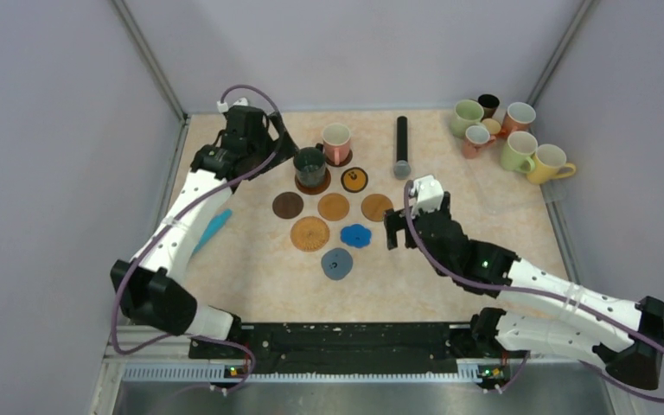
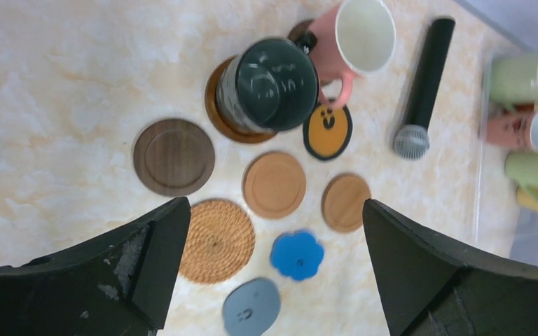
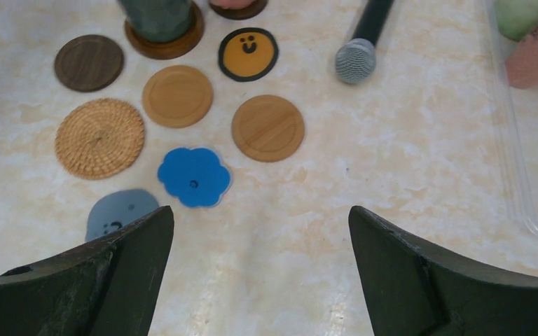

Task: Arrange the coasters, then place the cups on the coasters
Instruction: Place the cup on the coaster, then pick up the cup from the tray.

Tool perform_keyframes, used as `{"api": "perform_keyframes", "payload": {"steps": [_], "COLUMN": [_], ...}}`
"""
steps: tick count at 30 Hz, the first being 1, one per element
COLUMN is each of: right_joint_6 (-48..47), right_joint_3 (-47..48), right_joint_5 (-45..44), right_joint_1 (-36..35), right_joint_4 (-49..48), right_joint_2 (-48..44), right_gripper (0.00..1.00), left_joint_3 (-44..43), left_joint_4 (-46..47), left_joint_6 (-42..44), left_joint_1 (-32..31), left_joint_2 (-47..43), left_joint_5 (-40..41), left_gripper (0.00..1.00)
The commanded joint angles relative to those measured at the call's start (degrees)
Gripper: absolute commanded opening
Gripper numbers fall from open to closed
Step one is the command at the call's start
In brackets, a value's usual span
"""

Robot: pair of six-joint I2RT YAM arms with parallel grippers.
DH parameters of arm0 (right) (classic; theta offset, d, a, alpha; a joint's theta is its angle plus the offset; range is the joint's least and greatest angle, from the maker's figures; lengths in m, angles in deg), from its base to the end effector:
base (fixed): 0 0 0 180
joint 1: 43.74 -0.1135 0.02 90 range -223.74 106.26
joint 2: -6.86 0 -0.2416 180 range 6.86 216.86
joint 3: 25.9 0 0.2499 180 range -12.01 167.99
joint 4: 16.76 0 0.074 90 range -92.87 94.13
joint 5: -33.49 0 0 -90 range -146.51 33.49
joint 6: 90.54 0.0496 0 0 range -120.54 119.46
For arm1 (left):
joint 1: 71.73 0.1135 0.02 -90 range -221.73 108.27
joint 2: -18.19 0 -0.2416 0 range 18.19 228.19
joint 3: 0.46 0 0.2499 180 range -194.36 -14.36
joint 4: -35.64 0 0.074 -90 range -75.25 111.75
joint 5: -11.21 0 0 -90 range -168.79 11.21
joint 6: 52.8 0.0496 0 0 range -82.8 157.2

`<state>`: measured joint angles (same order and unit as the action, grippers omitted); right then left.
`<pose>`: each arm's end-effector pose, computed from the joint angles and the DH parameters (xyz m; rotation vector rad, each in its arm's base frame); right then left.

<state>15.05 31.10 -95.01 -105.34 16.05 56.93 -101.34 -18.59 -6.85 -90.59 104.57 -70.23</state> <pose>0.1292 0.1740 0.2797 -0.3565 1.8924 0.2216 0.3254 -0.1033 0.3385 -0.5772 2.2149 -0.4140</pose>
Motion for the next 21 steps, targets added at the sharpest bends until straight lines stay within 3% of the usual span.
{"api": "perform_keyframes", "payload": {"steps": [1,4,9,16,21], "right_joint_6": [-3.1,-5.8,-9.7,-12.0,-14.5], "right_joint_3": [4.1,4.5,6.7,17.9,28.6], "right_joint_5": [5.8,9.9,16.6,21.6,20.9], "right_joint_1": [8.4,15.9,32.2,47.3,52.2], "right_joint_4": [-2.5,-3.8,-6.3,-9.9,-10.0], "right_joint_2": [2.3,3.8,8.8,25.1,38.9], "right_gripper": [0.93,0.86,0.59,0.37,0.33], "left_joint_3": [10.3,17.3,27.9,34.2,34.1], "left_joint_4": [7.7,9.8,12.3,11.6,11.3], "left_joint_6": [13.7,19.3,22.4,24.5,25.3], "left_joint_1": [-0.1,-0.1,-0.1,-0.5,-2.6], "left_joint_2": [-11.9,-18.4,-26.8,-33.9,-35.7], "left_joint_5": [-9.9,-18.5,-24.4,-21.1,-19.3], "left_gripper": [0.98,0.98,0.99,0.99,0.99]}}
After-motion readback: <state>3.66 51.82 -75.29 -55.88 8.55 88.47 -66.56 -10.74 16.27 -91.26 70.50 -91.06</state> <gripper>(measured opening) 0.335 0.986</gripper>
